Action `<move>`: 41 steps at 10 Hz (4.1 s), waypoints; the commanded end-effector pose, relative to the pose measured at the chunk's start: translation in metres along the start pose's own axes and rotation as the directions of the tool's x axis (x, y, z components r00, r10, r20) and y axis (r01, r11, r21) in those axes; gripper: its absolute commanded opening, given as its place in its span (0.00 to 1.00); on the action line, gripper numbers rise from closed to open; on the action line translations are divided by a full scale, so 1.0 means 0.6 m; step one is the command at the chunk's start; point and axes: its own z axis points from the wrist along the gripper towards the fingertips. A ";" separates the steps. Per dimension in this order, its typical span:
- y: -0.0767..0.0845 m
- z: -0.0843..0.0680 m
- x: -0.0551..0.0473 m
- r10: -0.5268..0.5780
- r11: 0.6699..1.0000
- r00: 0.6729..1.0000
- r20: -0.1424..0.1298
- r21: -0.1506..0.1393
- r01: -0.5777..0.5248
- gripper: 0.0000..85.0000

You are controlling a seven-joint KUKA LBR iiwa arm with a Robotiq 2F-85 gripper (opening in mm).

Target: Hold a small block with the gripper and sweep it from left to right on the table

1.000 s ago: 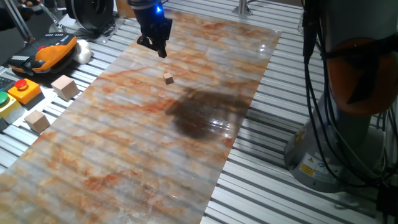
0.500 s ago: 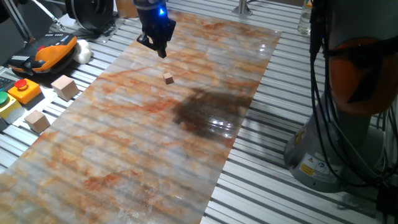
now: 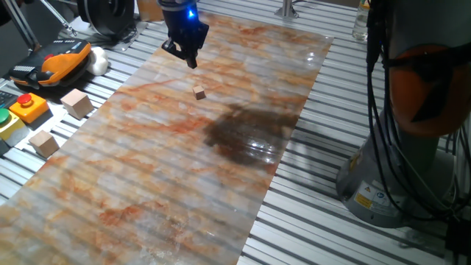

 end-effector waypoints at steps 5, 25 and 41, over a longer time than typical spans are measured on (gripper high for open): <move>0.000 0.000 0.000 0.030 0.999 0.997 0.066 0.027 -0.032 0.60; -0.108 0.090 -0.129 0.055 0.997 0.998 0.009 -0.052 -0.055 0.00; -0.143 0.193 -0.209 0.155 0.988 0.986 0.055 -0.004 -0.155 0.80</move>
